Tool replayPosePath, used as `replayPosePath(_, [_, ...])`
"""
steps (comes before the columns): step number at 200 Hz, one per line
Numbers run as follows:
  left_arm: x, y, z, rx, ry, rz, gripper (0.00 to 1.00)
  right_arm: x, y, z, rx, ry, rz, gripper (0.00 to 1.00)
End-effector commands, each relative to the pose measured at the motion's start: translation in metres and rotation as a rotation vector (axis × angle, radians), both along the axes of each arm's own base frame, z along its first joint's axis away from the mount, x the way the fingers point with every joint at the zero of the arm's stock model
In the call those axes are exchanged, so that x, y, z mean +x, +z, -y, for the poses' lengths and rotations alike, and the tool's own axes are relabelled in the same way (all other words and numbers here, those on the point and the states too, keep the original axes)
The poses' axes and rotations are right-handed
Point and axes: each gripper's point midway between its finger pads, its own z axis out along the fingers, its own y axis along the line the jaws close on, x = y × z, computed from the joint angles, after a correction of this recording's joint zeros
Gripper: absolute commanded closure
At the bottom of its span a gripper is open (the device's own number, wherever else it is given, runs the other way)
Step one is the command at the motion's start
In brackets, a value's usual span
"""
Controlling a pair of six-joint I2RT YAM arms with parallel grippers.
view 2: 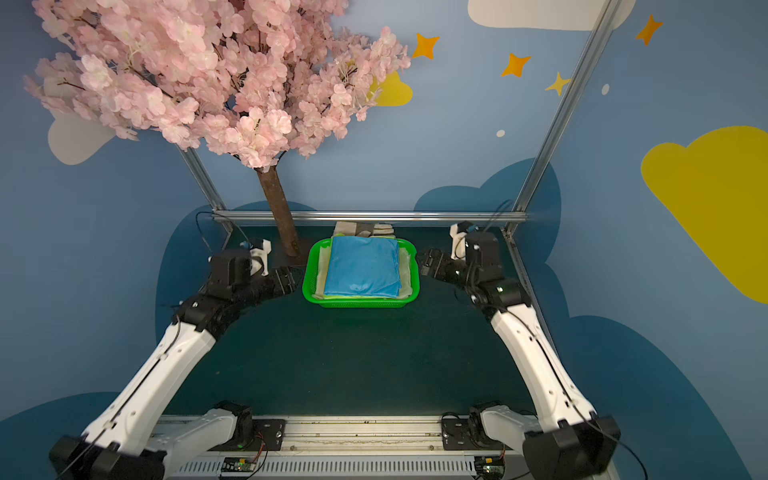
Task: Put the folded raincoat in the basket
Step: Reset both arms
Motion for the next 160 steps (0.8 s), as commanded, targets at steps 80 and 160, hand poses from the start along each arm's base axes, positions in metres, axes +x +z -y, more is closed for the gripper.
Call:
replayPosePath(80, [-0.033,-0.085,-0.100,0.443,0.386,0.400,0.00,-0.001,-0.143,0.094,-0.586,-0.171,0.023,0.02])
replayPosePath(160, [0.049,-0.125,-0.130,0.406,0.352,0.344,0.01,0.047,-0.168,0.141,-0.572,-0.389,0.209,0.02])
